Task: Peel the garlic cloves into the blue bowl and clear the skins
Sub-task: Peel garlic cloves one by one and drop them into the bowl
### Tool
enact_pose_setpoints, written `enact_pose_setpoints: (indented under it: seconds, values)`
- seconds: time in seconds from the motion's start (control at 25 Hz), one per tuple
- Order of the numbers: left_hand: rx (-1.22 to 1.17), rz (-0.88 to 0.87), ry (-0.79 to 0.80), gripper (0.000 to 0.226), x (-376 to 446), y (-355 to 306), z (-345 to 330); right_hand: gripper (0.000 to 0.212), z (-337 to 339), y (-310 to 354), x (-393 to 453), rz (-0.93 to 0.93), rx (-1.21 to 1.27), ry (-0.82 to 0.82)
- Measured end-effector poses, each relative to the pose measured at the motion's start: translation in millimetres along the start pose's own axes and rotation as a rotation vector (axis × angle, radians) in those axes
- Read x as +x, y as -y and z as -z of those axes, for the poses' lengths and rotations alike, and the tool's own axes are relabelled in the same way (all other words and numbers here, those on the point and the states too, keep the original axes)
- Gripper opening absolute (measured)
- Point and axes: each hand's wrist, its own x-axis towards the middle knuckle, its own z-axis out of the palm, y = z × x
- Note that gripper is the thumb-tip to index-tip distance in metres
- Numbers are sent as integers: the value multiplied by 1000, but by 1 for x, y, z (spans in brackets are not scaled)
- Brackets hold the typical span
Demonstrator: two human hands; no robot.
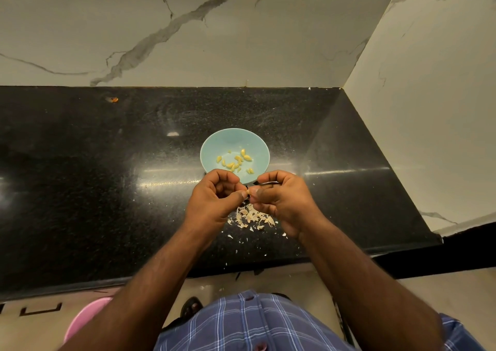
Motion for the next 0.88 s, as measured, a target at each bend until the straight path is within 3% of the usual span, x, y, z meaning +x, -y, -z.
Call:
enact_pose_setpoints:
  seconds: [0.2,0.32,0.48,0.68,0.88]
  values:
    - [6,-42,52,26,-2,-1,1,24,4,2,2,-188,175,47]
    - [-77,-16,37,30,0,2,3,25,5,-1,4,-71,137,38]
    - [-126,49,1,29,3,8,8,28,16,-7,8,123,-204,20]
    - [-175,152,-34,19,3,11,10,10,19,-16,12,331,-557,-42]
    - [-166,187,-35,14,4,12,10,22,6,-18,12,291,-465,125]
